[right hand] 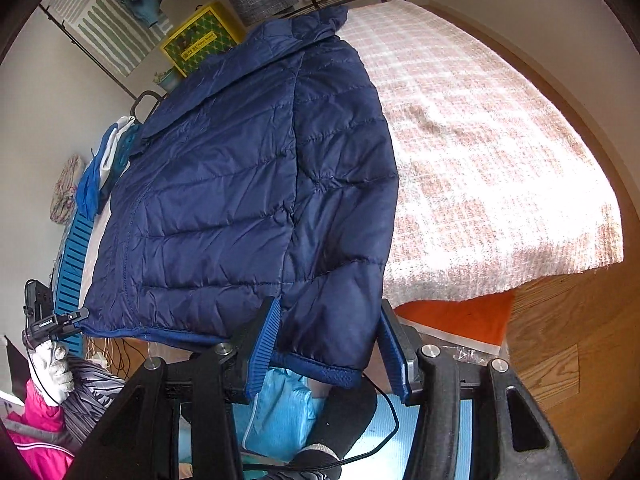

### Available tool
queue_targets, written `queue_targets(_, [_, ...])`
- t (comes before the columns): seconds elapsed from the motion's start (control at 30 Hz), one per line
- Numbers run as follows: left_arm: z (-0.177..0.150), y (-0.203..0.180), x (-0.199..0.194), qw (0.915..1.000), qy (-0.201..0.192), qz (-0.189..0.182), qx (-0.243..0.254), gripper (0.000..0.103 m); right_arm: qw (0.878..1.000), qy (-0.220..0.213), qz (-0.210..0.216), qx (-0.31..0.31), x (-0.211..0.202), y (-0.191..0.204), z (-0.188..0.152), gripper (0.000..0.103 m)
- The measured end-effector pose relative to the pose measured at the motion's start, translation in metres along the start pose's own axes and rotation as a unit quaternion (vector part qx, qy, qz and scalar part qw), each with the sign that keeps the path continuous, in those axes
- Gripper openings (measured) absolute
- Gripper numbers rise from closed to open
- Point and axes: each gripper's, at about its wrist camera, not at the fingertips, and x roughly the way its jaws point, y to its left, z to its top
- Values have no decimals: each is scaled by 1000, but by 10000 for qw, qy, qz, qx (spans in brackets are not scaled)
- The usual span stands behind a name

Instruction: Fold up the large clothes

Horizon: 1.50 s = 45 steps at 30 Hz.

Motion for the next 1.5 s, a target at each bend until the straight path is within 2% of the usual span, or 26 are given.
queue_targets(0.07, [1,-2,0,10000,37,-76,-13,26,9998,83,182,18,3,2,-2,29])
queue_targets(0.1, [1,-3,0,10000,32,-89,15,23,9997,96,242,11,3,3,-2,24])
queue_targets(0.13, [2,-5,-1,9999,9,-109,50,16,9996,75,273,-11,2,5,-2,16])
queue_targets(0.17, [2,-7,-3,9999,-26,-143,86,14,9995,55,319,-17,0,6,-1,8])
queue_targets(0.23, [5,-11,-10,9995,-135,-252,134,11,9993,-31,370,9,-6,9,2,6])
queue_targets(0.33, [13,-19,-25,9981,-338,-458,231,9,9990,-253,364,9,-21,14,14,4])
queue_targets(0.6, [48,-56,-63,9908,-995,-502,773,9,9926,-1098,513,-10,-72,42,58,3])
queue_targets(0.77, [86,-85,-76,9833,-1348,-515,1108,9,9872,-1545,378,-66,-90,70,103,3])
queue_targets(0.93, [135,-106,-84,9749,-1771,-423,1281,8,9811,-1908,232,-223,-93,95,163,3])
queue_targets(1.07, [181,-110,-84,9716,-2010,-363,1192,8,9772,-2108,132,-239,-85,110,214,3])
queue_targets(1.23, [243,-110,-73,9690,-2199,-114,1118,8,9750,-2213,-50,-192,-58,117,278,3])
queue_targets(1.43, [313,-94,-32,9711,-2194,286,895,8,9767,-2118,-344,20,5,114,341,3])
queue_targets(1.5, [334,-87,-11,9721,-2113,519,879,7,9780,-2031,-478,47,32,111,358,3])
